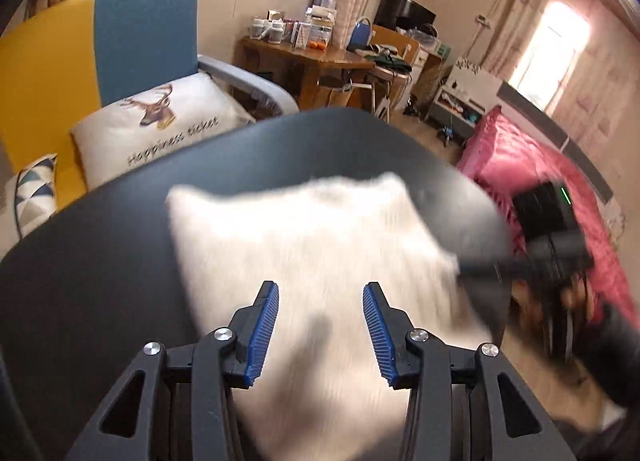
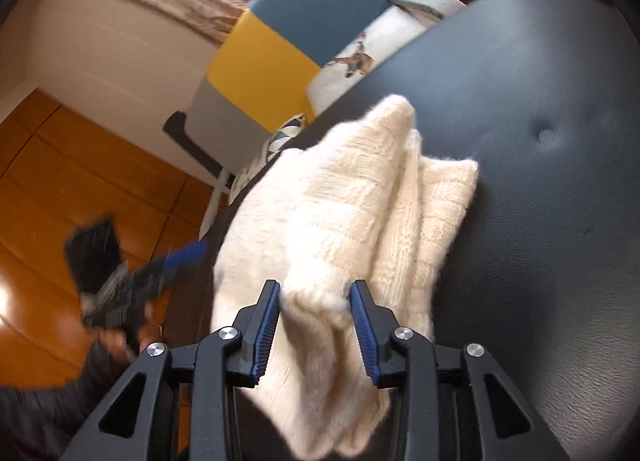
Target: Fold clothes
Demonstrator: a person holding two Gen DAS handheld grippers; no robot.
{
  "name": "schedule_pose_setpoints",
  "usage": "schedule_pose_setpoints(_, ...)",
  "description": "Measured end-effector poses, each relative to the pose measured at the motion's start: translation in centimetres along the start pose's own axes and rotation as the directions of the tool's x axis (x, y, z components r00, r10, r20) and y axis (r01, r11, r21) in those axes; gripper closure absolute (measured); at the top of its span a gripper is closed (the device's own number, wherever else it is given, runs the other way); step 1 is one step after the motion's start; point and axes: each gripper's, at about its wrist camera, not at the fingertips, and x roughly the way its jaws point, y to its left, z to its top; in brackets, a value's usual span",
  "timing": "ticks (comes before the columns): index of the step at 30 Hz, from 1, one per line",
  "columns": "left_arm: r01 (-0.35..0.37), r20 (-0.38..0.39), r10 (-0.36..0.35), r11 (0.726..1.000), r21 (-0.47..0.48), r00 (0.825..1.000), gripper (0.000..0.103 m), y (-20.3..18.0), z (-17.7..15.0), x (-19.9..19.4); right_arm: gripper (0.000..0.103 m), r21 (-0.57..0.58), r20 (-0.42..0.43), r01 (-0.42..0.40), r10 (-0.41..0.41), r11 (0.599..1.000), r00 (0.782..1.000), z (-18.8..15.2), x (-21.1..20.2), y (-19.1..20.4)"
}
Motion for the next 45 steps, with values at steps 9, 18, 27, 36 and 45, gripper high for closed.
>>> schedule_pose_setpoints(9,-0.025,-0.129,0.065,0.956,0.291,0.989,0.058,-4.1,-7.5,1.6,0.088,-0.157,-0.008,0.292,-0.297,0.943,0.955,-1.3,-7.0,1.9)
schedule_pose_setpoints(18,0.033,-0.22,0.05,0.932,0.361,0.974,0.058,-4.9,-9.2,3.3,0.083,-0.164,-0.047,0.349,-0.361,0.923,0.931,-1.3,-6.6,-0.3)
schedule_pose_setpoints(27,0.214,-0.001,-0.214,0.977,-0.007,0.977,0.058,0.5,-3.1,-2.8,0.072,-0.301,0.091,0.366,-0.355,0.881,0.93,0.5,-10.0,4.7)
schedule_pose_setpoints(36,0.061,0.029,-0.057,0.977,-0.202,0.998,0.055,4.9,2.5,2.7,0.072,-0.414,0.003,0.411,-0.45,0.812,0.893,1.5,-2.8,5.3)
schedule_pose_setpoints(45,0.019,0.026,-0.013,0.97,-0.242,1.0,0.047,5.8,0.5,3.9,0.062,-0.099,0.009,0.182,-0.182,0.978,0.983,2.3,-6.5,-0.9)
